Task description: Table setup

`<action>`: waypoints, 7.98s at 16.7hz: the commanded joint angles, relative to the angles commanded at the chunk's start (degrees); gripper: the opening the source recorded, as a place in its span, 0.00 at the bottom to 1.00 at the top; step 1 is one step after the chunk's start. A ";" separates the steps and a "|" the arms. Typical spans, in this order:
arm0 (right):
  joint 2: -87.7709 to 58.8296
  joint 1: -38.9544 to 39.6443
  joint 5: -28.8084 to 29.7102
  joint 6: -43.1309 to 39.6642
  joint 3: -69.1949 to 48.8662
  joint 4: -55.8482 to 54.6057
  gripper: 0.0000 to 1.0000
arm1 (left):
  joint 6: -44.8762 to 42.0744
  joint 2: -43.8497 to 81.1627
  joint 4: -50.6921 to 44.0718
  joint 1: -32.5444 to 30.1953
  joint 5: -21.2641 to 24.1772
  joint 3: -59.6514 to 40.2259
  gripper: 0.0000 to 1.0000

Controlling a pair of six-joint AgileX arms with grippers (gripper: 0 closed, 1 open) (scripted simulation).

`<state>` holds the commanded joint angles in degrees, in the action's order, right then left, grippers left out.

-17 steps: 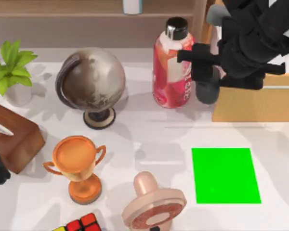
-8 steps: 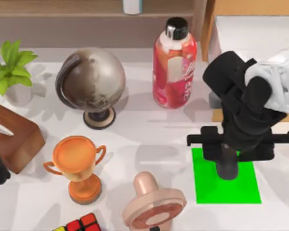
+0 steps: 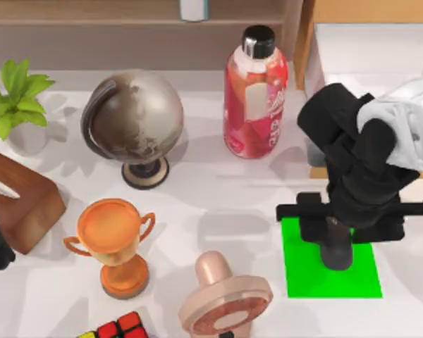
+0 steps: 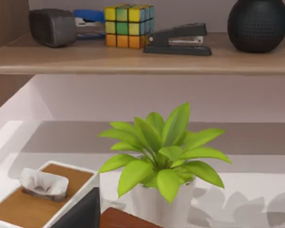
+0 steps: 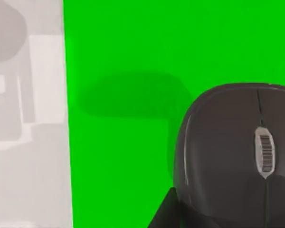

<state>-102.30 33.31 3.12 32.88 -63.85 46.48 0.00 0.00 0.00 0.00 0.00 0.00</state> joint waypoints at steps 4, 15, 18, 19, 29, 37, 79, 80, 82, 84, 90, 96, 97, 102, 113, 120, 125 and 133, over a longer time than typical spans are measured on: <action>0.30 -0.02 0.04 -0.04 -0.32 -0.13 0.00 | 0.00 0.00 0.00 0.00 0.00 0.00 1.00; 2.13 0.08 0.29 0.20 -2.57 -1.30 0.00 | 0.00 0.00 0.00 0.00 0.00 0.00 1.00; 2.37 0.14 0.35 0.28 -2.88 -1.77 0.00 | 0.00 0.00 0.00 0.00 0.00 0.00 1.00; 2.39 0.16 0.36 0.29 -2.89 -1.92 0.00 | 0.00 0.00 0.00 0.00 0.00 0.00 1.00; -0.73 0.15 0.12 -0.11 0.60 -2.35 0.00 | 0.00 0.00 0.00 0.00 0.00 0.00 1.00; -1.30 0.15 0.08 -0.13 1.16 -2.25 0.15 | 0.00 0.00 0.00 0.00 0.00 0.00 1.00; 2.82 2.99 7.02 -79.04 31.61 -97.34 1.00 | 0.00 0.00 0.00 0.00 0.00 0.00 1.00; 2.09 2.00 7.98 -83.99 33.73 -103.14 1.00 | 0.00 0.00 0.00 0.00 0.00 0.00 1.00; 0.14 -0.39 10.02 -93.40 38.04 -114.06 1.00 | 0.00 0.00 0.00 0.00 0.00 0.00 1.00; -2.37 -3.20 12.13 -101.92 42.25 -123.83 1.00 | 0.00 0.00 0.00 0.00 0.00 0.00 1.00; -9.59 -11.61 17.50 -119.25 50.49 -143.88 1.00 | 0.00 0.00 0.00 0.00 0.00 0.00 1.00; -11.01 -13.45 18.58 -121.98 51.53 -147.15 1.00 | 0.00 0.00 0.00 0.00 0.00 0.00 1.00; -11.01 -13.45 18.58 -121.98 51.53 -147.15 1.00 | 0.00 0.00 0.00 0.00 0.00 0.00 1.00; -11.62 -14.66 17.40 -121.99 48.38 -144.64 1.00 | 0.00 0.00 0.00 0.00 0.00 0.00 1.00; -11.95 -15.65 16.39 -122.00 46.13 -142.73 0.62 | 0.00 0.00 0.00 0.00 0.00 0.00 1.00; -11.95 -15.65 16.39 -122.00 46.13 -142.73 0.10 | 0.00 0.00 0.00 0.00 0.00 0.00 1.00; -11.95 -15.65 16.39 -122.00 46.13 -142.73 0.00 | 0.00 0.00 0.00 0.00 0.00 0.00 1.00; -13.10 -16.34 15.85 -121.98 43.89 -140.89 0.00 | 0.00 0.00 0.00 0.00 0.00 0.00 1.00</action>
<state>-115.41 16.97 18.97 -89.10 -19.96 -94.41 0.00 0.00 0.00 0.00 0.00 0.00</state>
